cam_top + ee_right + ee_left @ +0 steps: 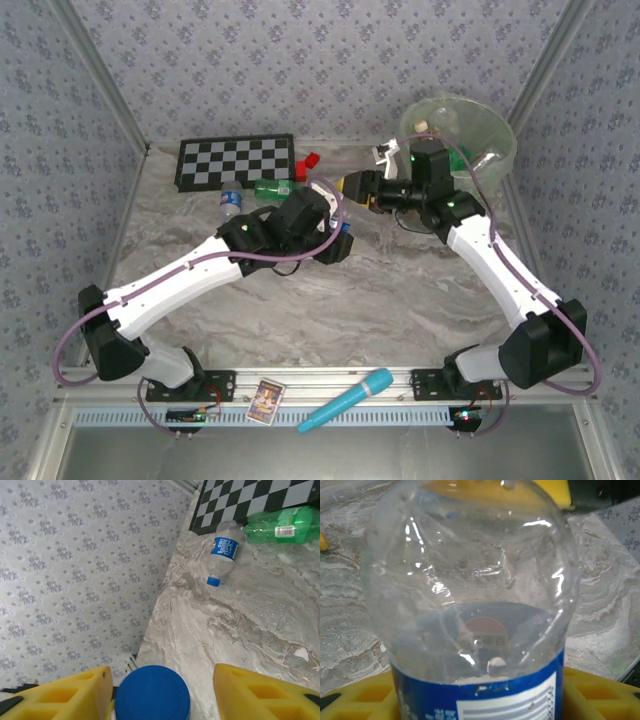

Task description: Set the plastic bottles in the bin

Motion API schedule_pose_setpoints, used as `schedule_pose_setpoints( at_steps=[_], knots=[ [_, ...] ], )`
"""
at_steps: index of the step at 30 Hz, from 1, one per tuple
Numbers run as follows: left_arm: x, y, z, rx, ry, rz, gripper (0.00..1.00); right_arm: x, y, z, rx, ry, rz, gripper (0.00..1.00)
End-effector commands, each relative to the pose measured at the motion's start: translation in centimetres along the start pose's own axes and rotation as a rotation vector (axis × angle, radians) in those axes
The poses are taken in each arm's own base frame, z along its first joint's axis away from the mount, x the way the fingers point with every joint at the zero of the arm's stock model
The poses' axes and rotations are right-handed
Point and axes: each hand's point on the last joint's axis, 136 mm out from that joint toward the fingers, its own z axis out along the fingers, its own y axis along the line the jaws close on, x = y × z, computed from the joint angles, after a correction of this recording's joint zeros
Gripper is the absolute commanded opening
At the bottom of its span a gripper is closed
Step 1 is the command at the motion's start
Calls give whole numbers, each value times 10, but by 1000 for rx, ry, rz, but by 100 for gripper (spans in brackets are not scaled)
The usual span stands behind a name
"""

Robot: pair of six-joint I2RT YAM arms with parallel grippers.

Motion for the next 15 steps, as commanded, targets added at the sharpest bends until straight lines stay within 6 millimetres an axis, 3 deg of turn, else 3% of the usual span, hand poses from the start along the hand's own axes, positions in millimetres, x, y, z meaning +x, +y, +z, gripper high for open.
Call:
schedule_pose_setpoints(
  at_steps=[1,6,10,12,14,15],
  knots=[
    [-15,-4,-29,16,-52,-5,57,3,16,3,-40,10,-24,48],
    [-15,-9,-27,20,-37,-4,59,4,19,-9,7,-26,-56,41],
    [-19,-10,-27,17,-54,-12,70,-3,9,-21,73,-70,-40,36],
    [-25,-3,-32,-23,-81,-30,78,-10,7,-32,90,-100,-7,35],
    [-35,0,-42,-35,-128,-43,97,-25,7,-48,109,-157,5,36],
    [-39,0,-47,-30,-149,-48,99,-32,8,-56,118,-183,4,35]
  ],
)
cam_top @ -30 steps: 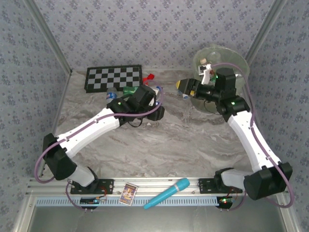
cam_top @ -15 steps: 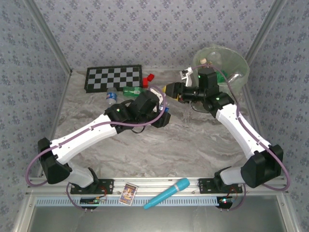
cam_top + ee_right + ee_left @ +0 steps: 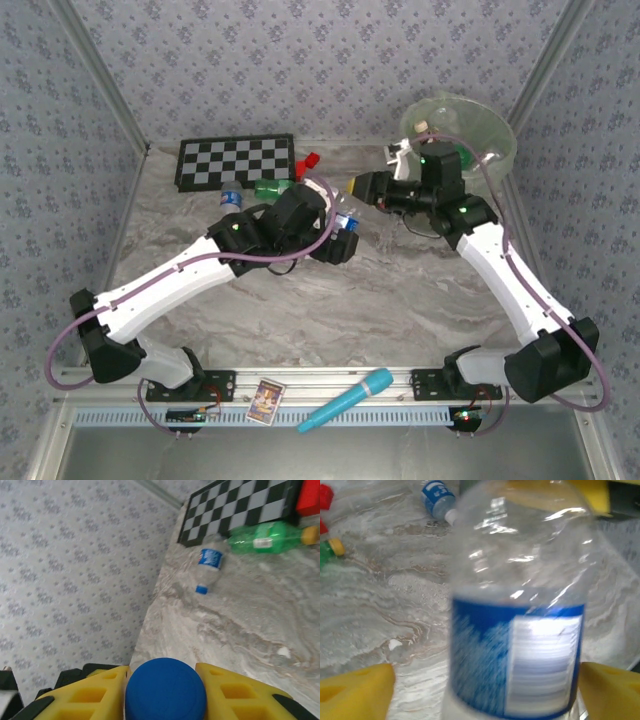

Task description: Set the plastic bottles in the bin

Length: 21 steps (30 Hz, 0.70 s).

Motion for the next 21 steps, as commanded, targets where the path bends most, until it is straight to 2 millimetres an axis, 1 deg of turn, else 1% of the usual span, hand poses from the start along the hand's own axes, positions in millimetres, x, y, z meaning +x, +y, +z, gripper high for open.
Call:
schedule_pose_setpoints(
  at_steps=[1,2,3,6,8,10,12,15,16,18,21],
  knots=[
    [-33,1,-33,1,-139,-42,100,-32,8,-34,40,-117,2,35],
    [-34,4,-39,-4,-156,-49,100,-42,7,-43,52,-151,2,36],
    [-41,5,-45,1,-195,-62,100,-52,4,-53,74,-189,4,37],
    [-46,20,-61,-26,-266,-110,100,-92,-14,-95,150,-346,40,38],
    [-45,30,-70,-32,-307,-151,100,-120,-27,-125,179,-458,88,38],
    [-42,40,-76,-47,-337,-191,100,-138,-33,-144,213,-513,113,37],
    [-35,48,-83,-58,-351,-221,100,-154,-35,-153,228,-565,108,39],
    [-26,63,-98,-97,-365,-256,100,-177,-43,-168,231,-708,134,39],
    [-23,69,-105,-114,-372,-265,100,-184,-48,-175,242,-759,147,39],
    [-20,77,-117,-135,-391,-281,100,-195,-62,-187,277,-856,189,33],
    [-19,85,-135,-144,-428,-298,100,-205,-81,-199,332,-986,215,32]
  ],
)
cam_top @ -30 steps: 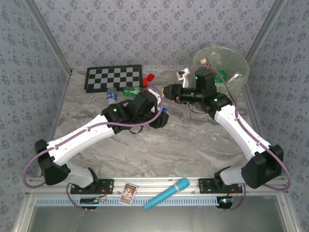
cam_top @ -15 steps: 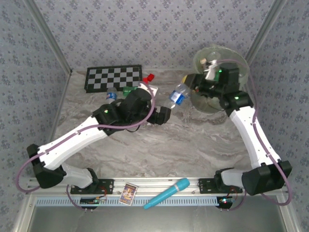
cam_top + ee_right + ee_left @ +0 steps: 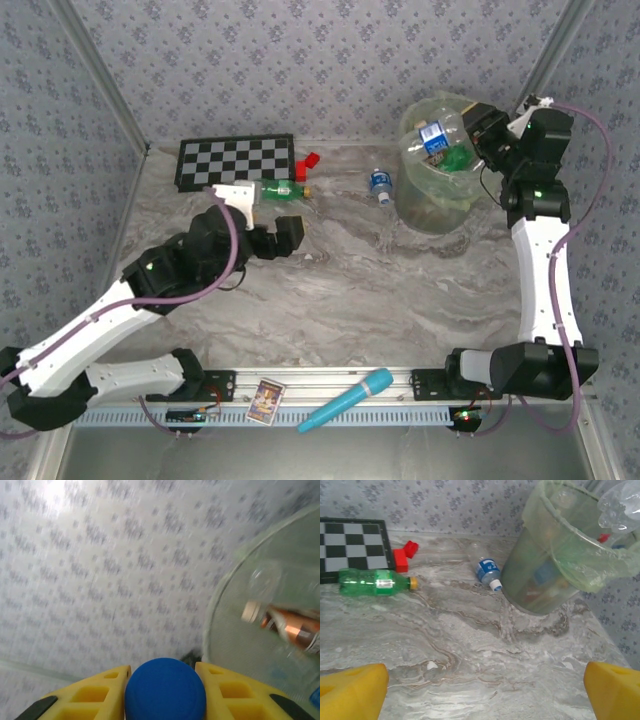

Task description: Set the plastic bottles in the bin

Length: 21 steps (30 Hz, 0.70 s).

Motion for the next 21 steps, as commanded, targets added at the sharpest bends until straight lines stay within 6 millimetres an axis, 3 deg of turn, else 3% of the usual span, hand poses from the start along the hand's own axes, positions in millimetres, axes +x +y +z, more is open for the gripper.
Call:
schedule_pose_setpoints(
  at_steps=[1,7,16,18,21],
  knots=[
    [-16,18,-22,-44,-77,-50,100,-36,-20,7,66,-228,50,32],
    [-5,43,-37,-100,-70,-59,100,-42,-50,16,167,-352,58,33],
    [-9,59,-52,-140,-105,-45,100,-12,-72,31,266,-368,57,30],
    [-8,63,-55,-148,-110,-46,100,-4,-74,34,266,-343,56,35],
    [-6,68,-56,-151,-121,-55,100,5,-74,34,277,-306,39,53]
  ],
)
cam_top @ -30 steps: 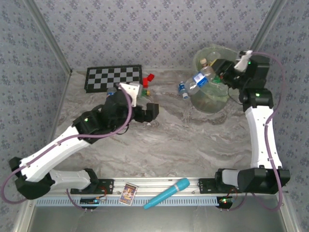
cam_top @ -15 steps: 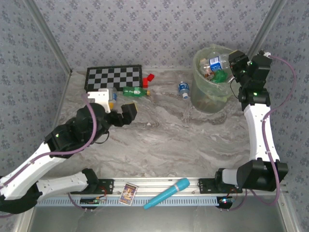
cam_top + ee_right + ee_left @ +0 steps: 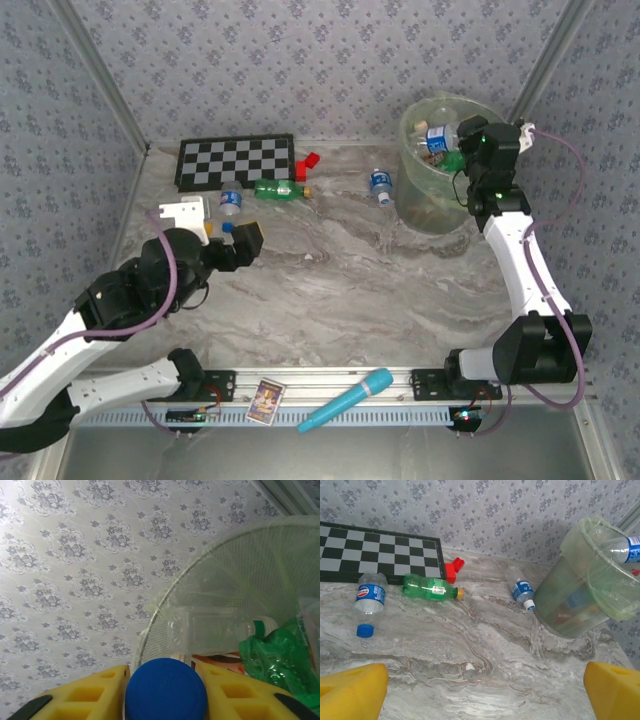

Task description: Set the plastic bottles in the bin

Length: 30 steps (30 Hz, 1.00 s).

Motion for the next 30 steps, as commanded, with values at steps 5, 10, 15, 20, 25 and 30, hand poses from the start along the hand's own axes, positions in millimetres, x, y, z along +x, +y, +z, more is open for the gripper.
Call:
schedule_pose_setpoints(
  at_steps=[5,10,15,20,25,30],
  knots=[
    [2,19,-3,-50,-32,2,100,-8,8,-20,24,-12,-98,78],
    [8,26,2,-55,-52,-4,100,-27,12,-38,49,-8,-177,82],
    [23,37,10,-83,-46,-43,100,-51,18,-53,60,-19,-249,82],
    [42,45,20,-127,1,-70,100,-51,35,-66,16,-12,-337,100],
    [44,47,27,-198,72,-61,100,-48,52,-71,-52,-11,-354,100],
    [52,68,51,-315,242,-109,100,-41,72,-77,-138,47,-354,100]
  ],
)
